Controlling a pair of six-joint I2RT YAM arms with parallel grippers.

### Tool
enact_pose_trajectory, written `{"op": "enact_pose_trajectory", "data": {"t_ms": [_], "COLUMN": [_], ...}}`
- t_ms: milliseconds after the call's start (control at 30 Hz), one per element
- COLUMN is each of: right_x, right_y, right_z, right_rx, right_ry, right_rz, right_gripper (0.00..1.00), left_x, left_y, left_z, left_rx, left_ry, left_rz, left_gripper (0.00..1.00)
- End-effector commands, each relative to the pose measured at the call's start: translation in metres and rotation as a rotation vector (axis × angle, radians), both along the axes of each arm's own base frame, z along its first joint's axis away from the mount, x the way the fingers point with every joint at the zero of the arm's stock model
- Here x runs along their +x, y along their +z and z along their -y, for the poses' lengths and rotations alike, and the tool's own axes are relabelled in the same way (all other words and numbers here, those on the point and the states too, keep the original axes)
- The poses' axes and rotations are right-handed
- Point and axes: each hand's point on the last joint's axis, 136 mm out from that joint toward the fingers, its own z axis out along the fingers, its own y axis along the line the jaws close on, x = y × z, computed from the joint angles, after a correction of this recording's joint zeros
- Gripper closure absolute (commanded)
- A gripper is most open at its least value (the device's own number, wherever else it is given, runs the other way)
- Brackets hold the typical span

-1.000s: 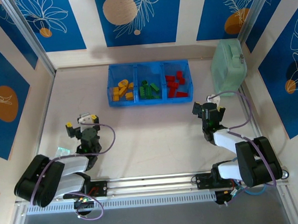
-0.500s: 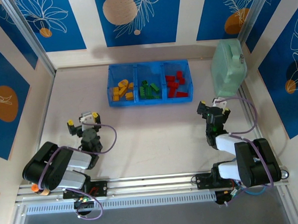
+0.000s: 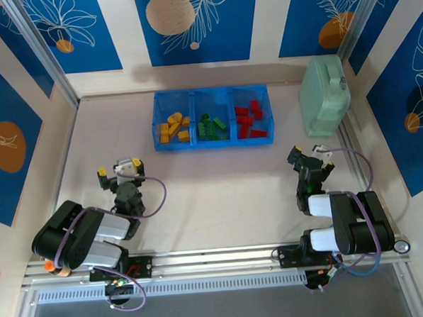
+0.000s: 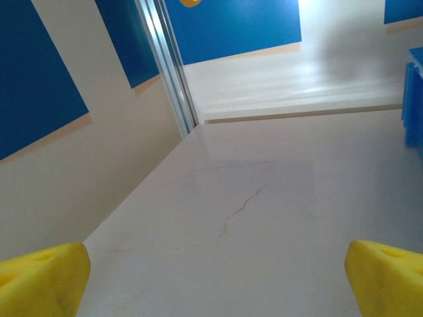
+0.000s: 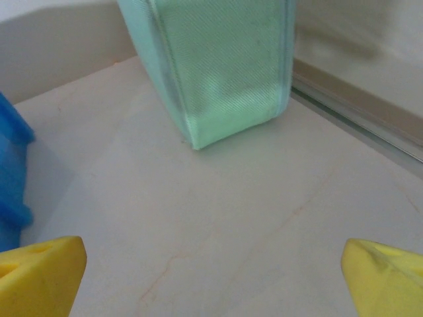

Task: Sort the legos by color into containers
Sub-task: Reset both arms

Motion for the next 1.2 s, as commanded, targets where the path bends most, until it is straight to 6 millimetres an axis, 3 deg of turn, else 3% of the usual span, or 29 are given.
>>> {"op": "enact_pose_trajectory", "data": {"t_ms": [0, 133, 300, 500, 700, 833, 900, 1000, 1167], "right_x": [0.014, 0.029, 0.051, 0.044, 0.039, 0.023, 0.027, 0.032, 0.065], "right_y": [0.025, 0.03, 0.028, 0.028, 0.029, 0.033, 0.031, 0.027, 0.006], "right_z": [-0.01, -0.037, -0.092, -0.091, -0.092, -0.097, -0.104, -0.106, -0.083], "right_rx": [-0.03, -0.121, -0.315, -0.283, -0.293, -0.313, -0.315, -0.299, -0.152], "right_ry": [0.046, 0.166, 0.374, 0.399, 0.401, 0.416, 0.463, 0.497, 0.449], "right_rz": [0.094, 0.068, 0.031, 0.058, 0.078, 0.16, 0.15, 0.127, -0.051], "right_gripper": [0.01, 0.01, 0.01, 0.01, 0.01, 0.01, 0.01, 0.01, 0.01], "left_x": [0.005, 0.013, 0.02, 0.047, 0.04, 0.034, 0.033, 0.037, 0.042], "left_y": [0.008, 0.008, 0.006, -0.012, -0.016, -0.019, -0.022, -0.021, -0.02], "left_z": [0.005, 0.011, 0.021, 0.031, 0.036, 0.059, 0.071, 0.066, 0.056], "left_rx": [-0.023, 0.0, 0.042, 0.096, 0.084, 0.116, 0.14, 0.133, 0.104], "left_ry": [-0.035, -0.06, -0.112, -0.156, -0.206, -0.359, -0.428, -0.391, -0.346], "left_rz": [0.043, 0.031, 0.009, -0.062, -0.067, -0.081, -0.09, -0.09, -0.081], "left_gripper": [0.02, 0.02, 0.01, 0.02, 0.0, 0.0, 0.0, 0.0, 0.0]}}
